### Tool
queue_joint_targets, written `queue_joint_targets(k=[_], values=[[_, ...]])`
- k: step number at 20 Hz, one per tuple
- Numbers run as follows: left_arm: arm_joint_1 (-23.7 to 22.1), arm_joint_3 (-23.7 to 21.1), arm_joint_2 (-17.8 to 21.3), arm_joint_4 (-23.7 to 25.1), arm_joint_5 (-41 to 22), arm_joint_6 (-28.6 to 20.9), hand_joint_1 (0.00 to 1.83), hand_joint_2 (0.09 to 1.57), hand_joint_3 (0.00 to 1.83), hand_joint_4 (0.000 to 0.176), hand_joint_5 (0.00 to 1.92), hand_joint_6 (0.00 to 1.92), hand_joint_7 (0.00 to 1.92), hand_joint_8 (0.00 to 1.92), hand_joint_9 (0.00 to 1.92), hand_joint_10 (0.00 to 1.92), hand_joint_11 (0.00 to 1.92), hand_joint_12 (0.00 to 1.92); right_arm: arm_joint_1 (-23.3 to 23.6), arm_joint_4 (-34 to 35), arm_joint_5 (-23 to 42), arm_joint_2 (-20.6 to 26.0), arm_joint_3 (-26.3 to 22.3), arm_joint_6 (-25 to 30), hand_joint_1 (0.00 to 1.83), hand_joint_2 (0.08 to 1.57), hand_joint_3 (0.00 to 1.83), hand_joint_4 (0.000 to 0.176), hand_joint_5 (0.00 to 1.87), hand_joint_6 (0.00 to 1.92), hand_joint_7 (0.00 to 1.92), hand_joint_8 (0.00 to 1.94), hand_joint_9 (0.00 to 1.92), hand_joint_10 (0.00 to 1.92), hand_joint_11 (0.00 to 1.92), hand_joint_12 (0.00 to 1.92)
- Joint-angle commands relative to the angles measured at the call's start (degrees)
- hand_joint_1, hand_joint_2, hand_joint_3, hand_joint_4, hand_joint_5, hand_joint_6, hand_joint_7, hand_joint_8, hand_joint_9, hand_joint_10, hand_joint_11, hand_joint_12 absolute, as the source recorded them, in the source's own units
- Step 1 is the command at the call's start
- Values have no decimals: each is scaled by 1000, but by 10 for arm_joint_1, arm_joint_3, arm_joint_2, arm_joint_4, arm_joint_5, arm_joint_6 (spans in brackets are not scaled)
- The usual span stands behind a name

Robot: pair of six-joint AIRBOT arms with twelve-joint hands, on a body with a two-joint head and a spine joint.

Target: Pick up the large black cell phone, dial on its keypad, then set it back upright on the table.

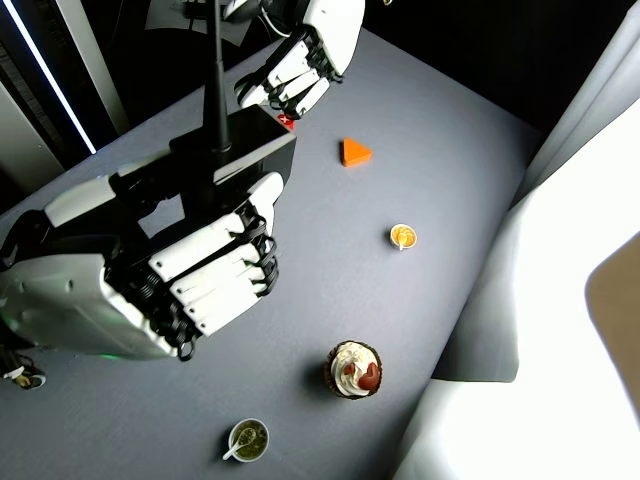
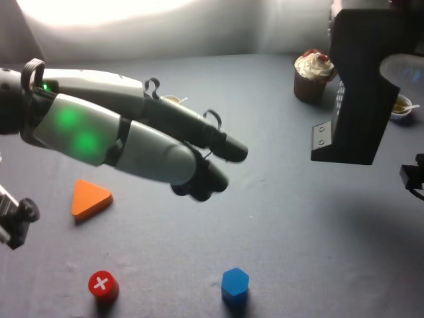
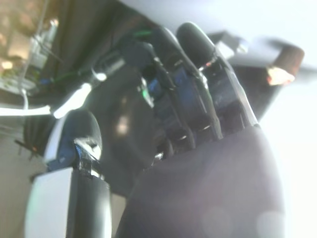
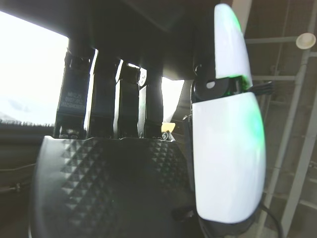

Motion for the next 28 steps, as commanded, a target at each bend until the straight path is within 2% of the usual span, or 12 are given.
queue_joint_targets(k=[1,2,5,9,10,12,18,21,22,23,27,28], values=[[-11,-1,8,-44,-22,-7,122,1235,0,18,310,0,386,0,387,29,18,1002,-1,17,88,3,6,9,1376,1131,1,0,918,859,898,1105,932,1337,919,1345],[-12,-2,10,-45,-22,-7,122,1235,0,18,310,0,386,0,387,29,18,1002,-4,19,94,0,10,9,1376,1131,1,0,918,859,898,1105,932,1337,919,1345],[-12,-2,14,-46,-22,-6,0,1210,0,42,220,4,201,5,166,5,0,430,-17,28,115,-14,29,7,1369,1139,0,0,937,918,856,1077,913,1369,882,1353],[-15,-8,24,-46,-22,-5,0,1217,2,42,200,4,194,4,136,2,0,310,-36,30,142,-25,44,3,1373,1132,0,0,938,888,883,1103,917,1327,867,1280],[-15,-9,27,-46,-22,-5,0,1220,2,41,210,5,206,5,140,2,0,295,-40,30,148,-28,46,2,1455,1174,9,0,812,970,779,1195,799,1350,719,1647],[-15,-13,31,-46,-22,-5,0,1224,3,36,204,1,204,3,146,4,0,292,-45,31,157,-32,47,1,1378,1132,0,0,958,835,890,1106,903,1346,849,1348],[-16,-20,35,-46,-22,-5,0,1229,1,32,249,4,279,7,228,10,0,466,-61,56,180,-40,42,-8,1383,1095,0,0,1021,711,1013,865,964,1295,920,1250],[-20,-24,37,-47,-22,-5,0,1236,2,31,241,2,296,4,256,7,0,589,-74,77,180,-45,42,-11,1386,1094,0,0,1018,720,1015,880,967,1276,932,1211],[-22,-25,37,-47,-22,-5,0,1242,3,29,256,5,319,7,276,10,0,644,-79,80,180,-46,42,-12,1386,1088,0,0,1010,810,1054,759,972,1254,920,1193],[-22,-26,37,-47,-22,-5,0,1242,1,29,266,5,327,6,284,8,0,674,-86,81,180,-47,41,-12,1470,1080,4,0,1030,746,1046,711,981,1107,862,1495],[-22,-27,35,-47,-21,-4,0,1238,0,18,277,4,325,8,299,7,0,738,-102,83,180,-53,42,-12,1488,1092,1,0,1029,805,981,786,953,1082,826,1577],[-22,-27,35,-47,-20,-4,0,1238,0,15,275,3,322,5,295,4,0,747,-104,83,180,-53,42,-12,1485,1108,2,0,1018,818,906,907,912,1140,810,1600]])
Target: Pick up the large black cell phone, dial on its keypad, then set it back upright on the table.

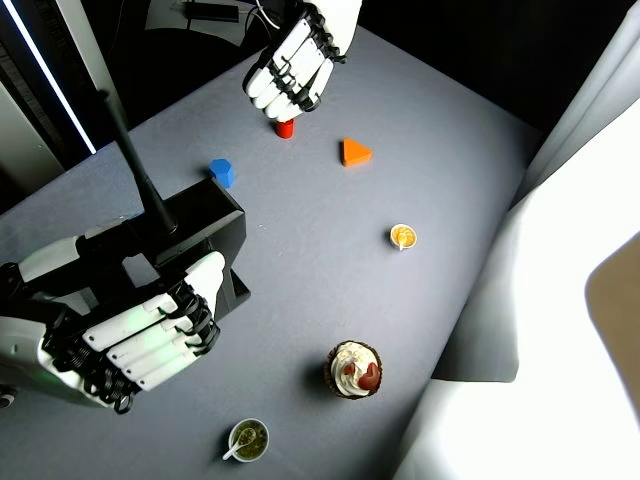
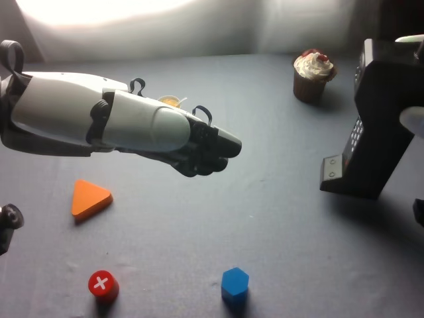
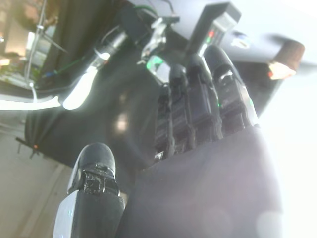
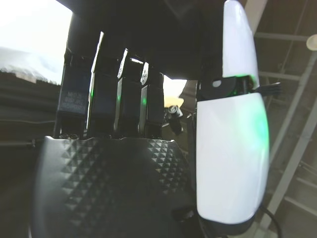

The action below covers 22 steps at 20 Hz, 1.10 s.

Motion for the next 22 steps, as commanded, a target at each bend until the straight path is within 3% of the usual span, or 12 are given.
queue_joint_targets(k=[1,2,3,4,6,7,10,12,18,22], values=[[-15,-2,2,-46,-20,-4,0,1239,0,17,280,4,324,6,297,4,0,745,-2,10,79,5,2,11,1484,1111,1,0,1020,815,884,940,905,1147,812,1601],[-15,-2,2,-46,-19,-3,0,1246,2,16,276,2,324,3,292,2,0,710,-3,9,79,5,2,11,1476,1163,1,0,876,1023,781,1052,809,1247,720,1666],[-15,-2,1,-46,-19,-2,0,1247,2,18,287,6,336,8,295,3,0,702,-5,8,79,5,2,11,1482,1126,0,0,983,870,851,986,876,1177,800,1620],[-15,-2,0,-46,-19,3,0,1247,1,19,297,6,344,7,301,4,0,714,-6,5,79,5,2,11,1474,1167,4,0,877,1009,752,1098,783,1276,730,1667],[-15,-2,-2,-46,-20,14,0,1249,2,16,287,1,326,0,290,0,0,720,-9,-4,79,4,3,11,1472,1183,0,0,817,1105,751,1088,773,1300,683,1715],[-14,-2,-3,-46,-20,14,0,1247,1,16,287,1,325,0,293,1,0,697,-10,-4,79,4,3,10,1481,1137,0,0,938,942,850,988,870,1186,785,1644],[-14,-2,-4,-46,-20,14,0,1241,0,17,269,1,304,2,278,3,0,674,-12,-5,79,4,3,10,1488,1091,0,0,1049,739,950,863,960,1060,857,1561],[-12,-2,-4,-46,-20,14,0,1239,0,16,304,8,334,7,310,9,0,723,-12,-5,79,4,4,10,1486,1101,4,0,1022,778,907,926,929,1113,855,1572],[-11,-3,-4,-47,-20,-5,0,1251,3,16,282,0,323,0,305,1,0,684,-14,-5,79,4,3,10,1491,1078,0,0,1072,630,986,835,984,1053,898,1529],[-12,-3,-2,-47,-20,-5,0,1248,0,16,282,0,330,0,299,0,0,721,-21,-5,79,4,-4,10,1491,1080,0,0,1028,676,1034,743,989,1078,881,1567]])
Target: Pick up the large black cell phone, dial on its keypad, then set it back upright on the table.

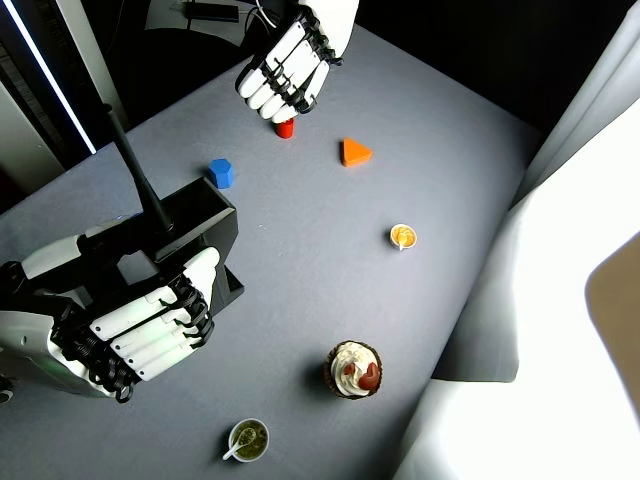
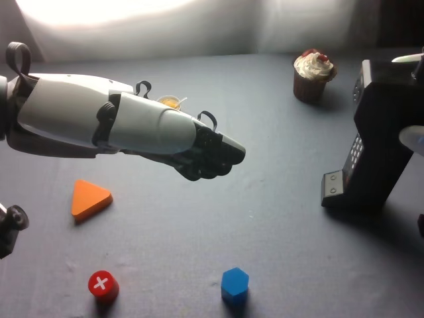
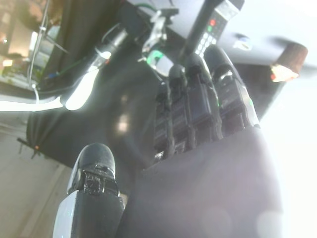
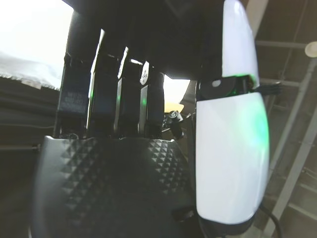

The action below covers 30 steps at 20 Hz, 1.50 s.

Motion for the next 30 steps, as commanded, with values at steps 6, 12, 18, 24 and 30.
queue_joint_targets(k=[6,12,18,24,30], values=[[-13,-2,5,-47,-18,-5,0,1254,2,14,287,6,313,3,288,2,0,624,-3,7,79,6,-2,10,1384,1092,1,0,1017,776,1024,854,957,1269,929,1223],[-13,-2,5,-47,-18,-5,0,1249,0,17,281,3,303,2,273,2,0,624,-3,5,79,6,0,10,1384,1099,0,0,1006,738,1004,914,955,1293,929,1272],[-13,-2,5,-47,-18,-6,0,1250,1,19,294,0,326,1,300,4,0,654,-3,-1,79,6,0,10,1382,1095,2,0,1003,821,992,901,970,1220,909,1180],[-13,0,6,-47,-18,-6,0,1247,0,22,285,1,325,0,308,1,0,716,-3,-2,79,6,1,9,1382,1161,6,0,802,1106,855,1130,855,1315,734,1304],[-13,0,7,-48,-18,-6,0,1256,1,15,275,2,298,3,278,2,0,605,-3,-2,79,6,1,8,1291,1193,0,0,701,592,818,1275,779,617,584,1210]])
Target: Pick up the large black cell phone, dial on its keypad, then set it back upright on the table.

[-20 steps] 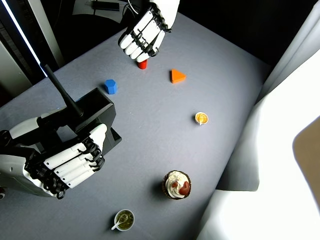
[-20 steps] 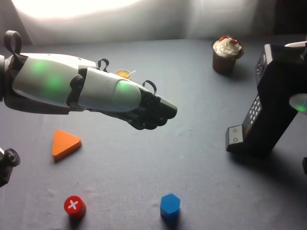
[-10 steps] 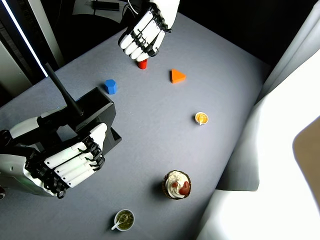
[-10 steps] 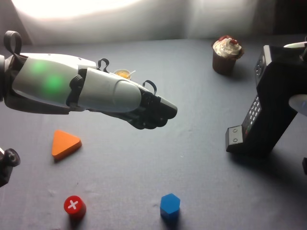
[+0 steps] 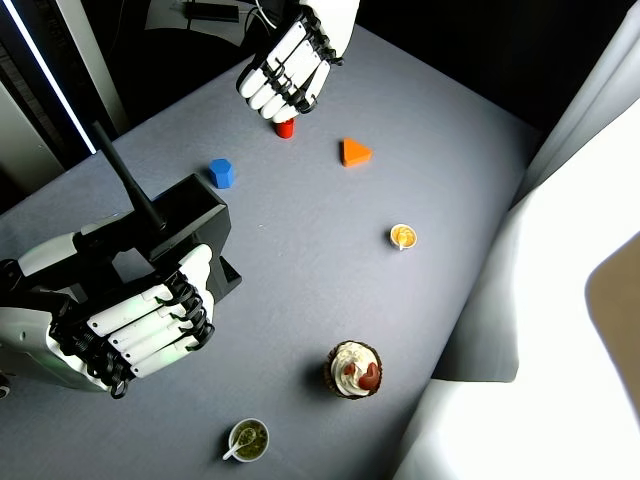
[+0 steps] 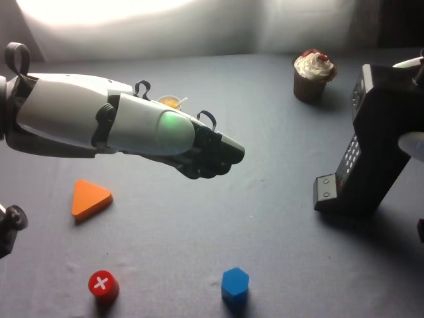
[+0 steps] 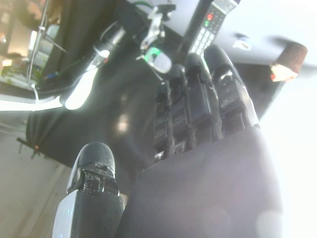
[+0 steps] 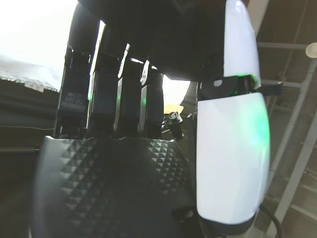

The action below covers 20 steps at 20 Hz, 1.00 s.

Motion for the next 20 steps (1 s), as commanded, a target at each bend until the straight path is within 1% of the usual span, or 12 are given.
queue_joint_targets(k=[1,2,3,4,5,9,11,12,15,17,18,20], values=[[-13,1,6,-48,-19,-6,0,1254,0,18,279,4,304,5,285,5,0,614,0,8,76,6,3,7,1308,1201,0,0,761,262,793,1299,767,598,562,1217],[-13,1,6,-48,-19,-6,0,1252,0,20,270,0,300,3,282,3,0,616,0,8,76,6,4,7,1187,1187,0,0,793,131,730,634,764,573,552,1212],[-13,2,6,-48,-19,-6,0,1253,0,21,277,4,307,5,287,5,0,617,0,8,76,6,4,6,1157,1182,0,0,814,56,795,288,770,523,550,1185],[-13,2,6,-48,-18,-6,0,1256,1,20,291,9,316,9,288,5,0,617,0,8,76,6,3,6,1147,1177,0,0,825,21,843,128,792,461,561,1135],[-13,3,6,-48,-18,-6,22,1253,0,19,316,11,339,10,305,7,0,650,0,8,76,6,3,6,1109,1177,0,0,811,5,850,53,800,401,522,1148],[-13,3,6,-49,-18,-6,6,1254,0,18,298,3,321,2,295,0,0,628,0,8,76,6,4,6,1071,1111,1,0,767,0,797,0,806,180,389,1159],[-13,3,6,-49,-18,-6,5,1255,0,16,292,0,313,1,289,3,0,612,0,8,76,6,4,6,1050,1096,0,0,731,0,748,0,765,141,345,1147],[-13,4,6,-49,-18,-6,9,1254,0,16,295,1,322,3,301,6,0,658,0,8,76,6,4,6,1044,1091,0,0,713,0,732,0,750,116,311,1162],[-13,4,6,-49,-18,-6,0,1252,0,23,274,2,299,2,290,2,0,663,0,8,76,6,5,5,1043,1075,0,0,671,0,701,0,721,67,270,1126],[-13,4,6,-49,-18,-6,0,1254,0,22,261,0,295,0,278,2,0,647,0,8,76,6,6,5,1024,1059,0,0,615,0,636,0,635,19,200,1095],[-13,4,6,-49,-18,-6,0,1256,1,24,272,4,304,4,286,6,0,643,0,8,76,6,6,5,999,1050,0,0,591,0,593,0,553,4,158,1082],[-13,4,6,-49,-18,-6,1,1257,1,23,282,4,318,4,300,6,0,677,0,8,76,6,7,5,973,1025,0,0,537,0,520,0,458,0,85,1083]])
